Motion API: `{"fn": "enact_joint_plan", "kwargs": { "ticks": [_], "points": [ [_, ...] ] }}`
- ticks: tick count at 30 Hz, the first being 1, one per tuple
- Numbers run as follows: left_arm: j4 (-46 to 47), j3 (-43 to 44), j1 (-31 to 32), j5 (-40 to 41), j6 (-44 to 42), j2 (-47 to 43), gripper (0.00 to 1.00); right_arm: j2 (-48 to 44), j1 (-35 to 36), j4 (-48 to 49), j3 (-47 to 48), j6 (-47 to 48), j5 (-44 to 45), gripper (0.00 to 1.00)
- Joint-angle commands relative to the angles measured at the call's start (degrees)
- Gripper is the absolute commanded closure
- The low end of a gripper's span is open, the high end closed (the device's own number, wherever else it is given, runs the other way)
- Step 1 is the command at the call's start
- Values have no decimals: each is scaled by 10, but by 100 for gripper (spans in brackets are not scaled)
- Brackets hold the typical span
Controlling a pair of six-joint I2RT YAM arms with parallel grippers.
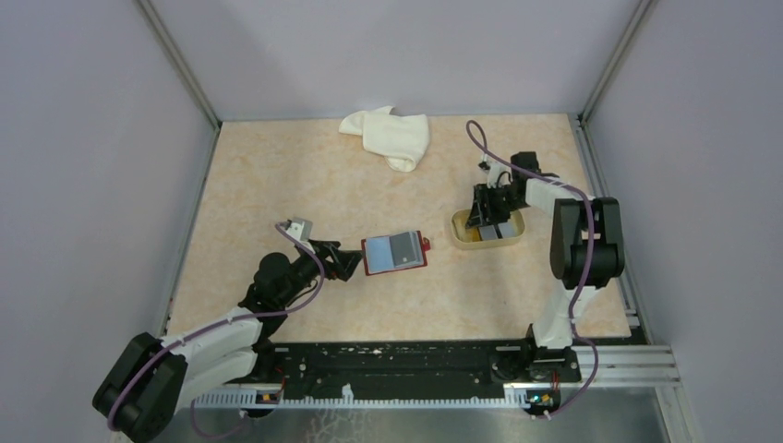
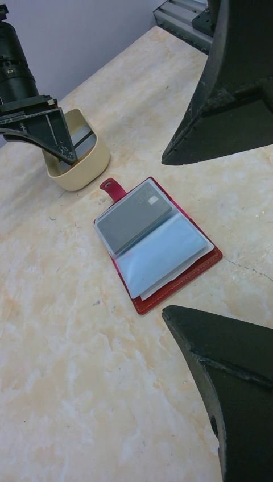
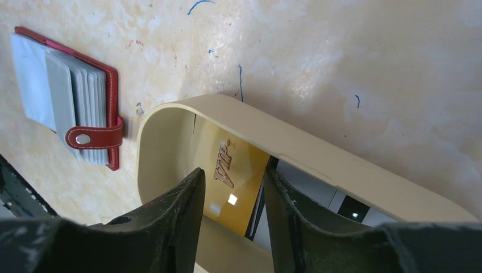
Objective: Put the credit cards into the card holder
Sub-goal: Pick up the credit card from the storage box.
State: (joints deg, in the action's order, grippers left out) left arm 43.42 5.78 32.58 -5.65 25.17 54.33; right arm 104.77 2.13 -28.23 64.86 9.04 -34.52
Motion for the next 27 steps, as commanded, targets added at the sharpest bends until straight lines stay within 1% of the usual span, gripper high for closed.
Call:
{"fn": "enact_joint_plan", "kwargs": {
  "ticks": [1,10,12,15,24,26,27],
  "points": [
    [4,-1,-2,-1,3,1,1,23,3,6,-3,-20,-57,58],
    [0,4,-2,-4,3,8,1,21,0,22,-9,-58,-178,59],
    [-1,6,-2,-3,3,9,1,21,-3,25,-10,-66,-202,63],
    [-2,8,-2,-4,3,12,1,18,-4,28,-11,-73,-234,64],
    [-7,18,-2,-7,2,27,1,26,-4,30,-12,-82,-296,66],
    [-8,19,-2,-8,2,27,1,29,-4,31,-12,-83,-300,67],
    [-8,20,-2,-8,2,28,1,28,-2,27,-11,-80,-285,68]
  ]
}}
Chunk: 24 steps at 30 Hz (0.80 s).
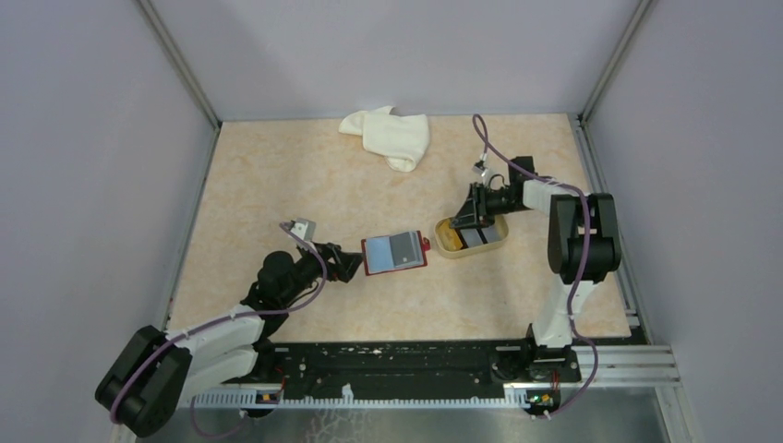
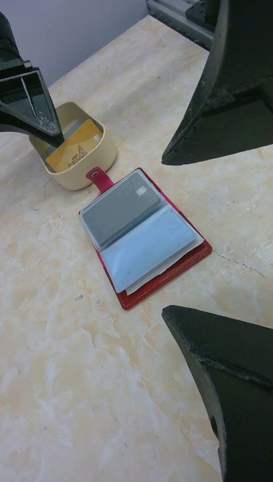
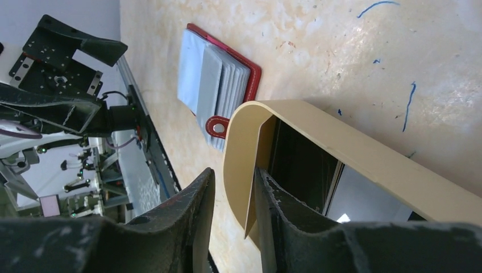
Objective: Put the credit cards into the card holder
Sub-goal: Pick up the credit card from the storage box.
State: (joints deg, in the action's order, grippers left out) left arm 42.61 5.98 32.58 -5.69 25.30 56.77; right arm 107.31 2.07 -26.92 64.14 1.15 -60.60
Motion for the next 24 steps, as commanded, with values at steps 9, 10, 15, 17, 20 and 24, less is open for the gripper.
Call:
{"fn": "enact_joint_plan", "kwargs": {
  "ticks": [9,10,15,17,20,24],
  "points": [
    [-3,24,-2,-8,0,13,1,15,25,-18,8,33,62,68],
    [-3,24,-2,-8,0,14,1,16,29,-19,9,35,70,67],
    [-3,25,-2,-8,0,13,1,27,51,-28,15,48,113,66],
    [-3,25,-2,-8,0,13,1,32,58,-30,16,51,118,65],
    [-3,25,-2,-8,0,13,1,36,62,-34,20,53,124,66],
    [-3,23,-2,-8,0,10,1,30,61,-39,26,56,126,73]
  ]
}}
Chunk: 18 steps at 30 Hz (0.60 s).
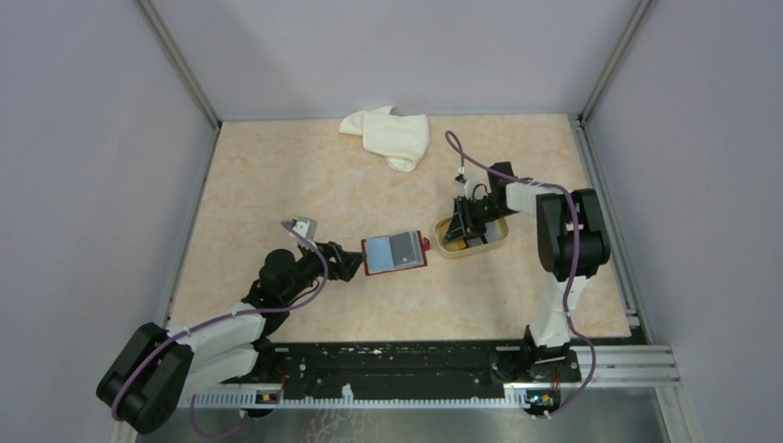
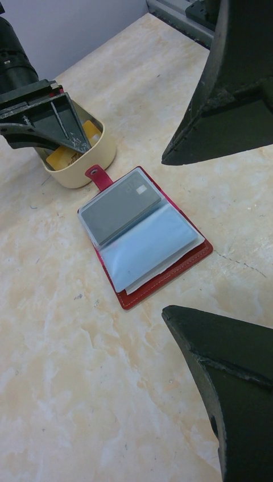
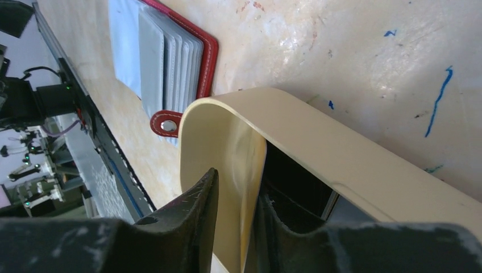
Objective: Put the credit cards into the card holder
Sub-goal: Pick up the credit card from the storage box.
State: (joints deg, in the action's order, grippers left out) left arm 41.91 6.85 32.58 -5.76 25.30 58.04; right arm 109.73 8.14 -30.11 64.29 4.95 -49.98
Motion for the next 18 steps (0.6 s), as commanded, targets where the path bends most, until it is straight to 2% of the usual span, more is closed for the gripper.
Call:
{"fn": "enact_joint_plan", "kwargs": {
  "ticks": [1,5,8,18],
  "points": [
    [4,13,-2,-7,0,-3,1,3,-1,-10,26,19,21,78],
    [4,11,-2,-6,0,-8,1,-10,-22,-12,28,16,14,94],
    [4,11,-2,-6,1,-9,1,-16,-44,-18,29,15,-11,100],
    [4,11,-2,-5,1,-8,1,-10,-116,-62,41,54,-133,100]
  ]
}}
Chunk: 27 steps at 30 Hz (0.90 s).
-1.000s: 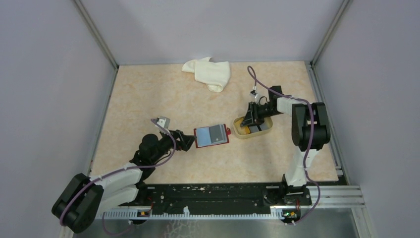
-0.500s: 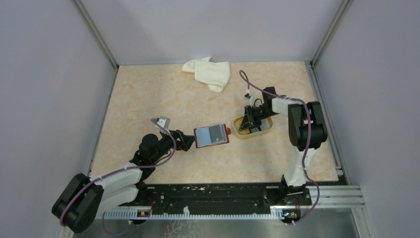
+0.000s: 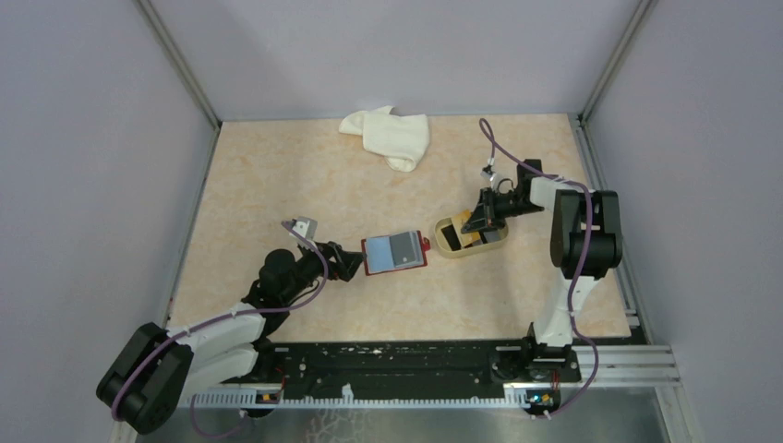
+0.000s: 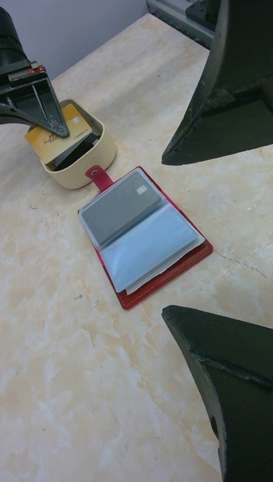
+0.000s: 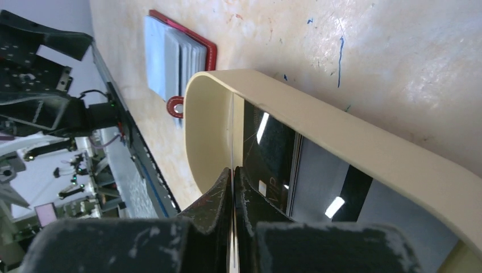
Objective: Put the credit cards into the card holder
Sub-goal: Pick up the credit card from the storage box.
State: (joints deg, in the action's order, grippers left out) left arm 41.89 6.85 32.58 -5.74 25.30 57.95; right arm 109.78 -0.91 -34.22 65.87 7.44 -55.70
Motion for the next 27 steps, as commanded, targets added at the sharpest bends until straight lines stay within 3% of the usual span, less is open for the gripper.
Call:
{"fn": "enact_joint_plan", "kwargs": {
  "ticks": [1,5,13,24,25,27],
  "points": [
    [4,11,-2,-5,1,-6,1,-6,-31,-25,26,33,-84,100],
    [3,13,-2,-6,1,-3,1,16,-40,-41,32,49,-95,87],
    [4,12,-2,-6,1,-3,1,41,-40,-52,36,56,-92,78],
    [4,12,-2,-5,1,-2,1,40,-40,-52,37,51,-94,75],
    [4,12,-2,-5,1,-2,1,38,-40,-53,37,51,-98,76],
    [5,12,-2,-6,0,-3,1,33,-41,-52,38,48,-106,87]
  ]
}}
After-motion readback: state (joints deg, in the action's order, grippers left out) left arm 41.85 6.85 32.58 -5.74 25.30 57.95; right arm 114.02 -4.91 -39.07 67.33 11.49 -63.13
